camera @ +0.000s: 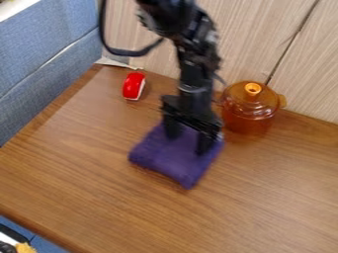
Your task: Move the purple cloth to the left side of the table
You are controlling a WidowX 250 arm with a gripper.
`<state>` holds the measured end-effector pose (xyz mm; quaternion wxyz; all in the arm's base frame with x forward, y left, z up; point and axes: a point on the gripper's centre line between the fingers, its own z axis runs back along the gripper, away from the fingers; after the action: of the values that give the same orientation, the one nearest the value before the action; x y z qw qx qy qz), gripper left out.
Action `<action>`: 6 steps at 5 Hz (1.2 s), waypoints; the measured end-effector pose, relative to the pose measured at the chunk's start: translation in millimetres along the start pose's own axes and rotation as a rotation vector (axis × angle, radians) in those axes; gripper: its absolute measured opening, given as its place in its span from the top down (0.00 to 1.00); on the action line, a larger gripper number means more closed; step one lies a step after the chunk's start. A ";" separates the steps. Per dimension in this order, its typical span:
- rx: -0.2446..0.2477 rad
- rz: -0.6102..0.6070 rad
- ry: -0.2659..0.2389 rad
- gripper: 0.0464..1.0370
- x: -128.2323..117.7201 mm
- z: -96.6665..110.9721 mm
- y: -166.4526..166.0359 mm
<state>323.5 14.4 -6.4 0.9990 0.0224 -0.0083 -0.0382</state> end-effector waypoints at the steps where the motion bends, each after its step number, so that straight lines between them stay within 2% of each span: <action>1: 0.000 0.141 0.008 0.04 2.0 -2.9 39.8; 2: -0.010 0.295 0.007 0.04 -7.2 -4.0 73.4; 3: -0.005 0.374 0.002 0.04 -14.6 -3.6 91.2; 4: 0.012 0.397 0.005 0.04 -18.1 -1.8 94.9; 6: 0.013 0.384 -0.018 0.04 -16.7 5.7 95.7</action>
<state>314.0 110.7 3.3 0.9876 0.0265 -0.0217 0.1529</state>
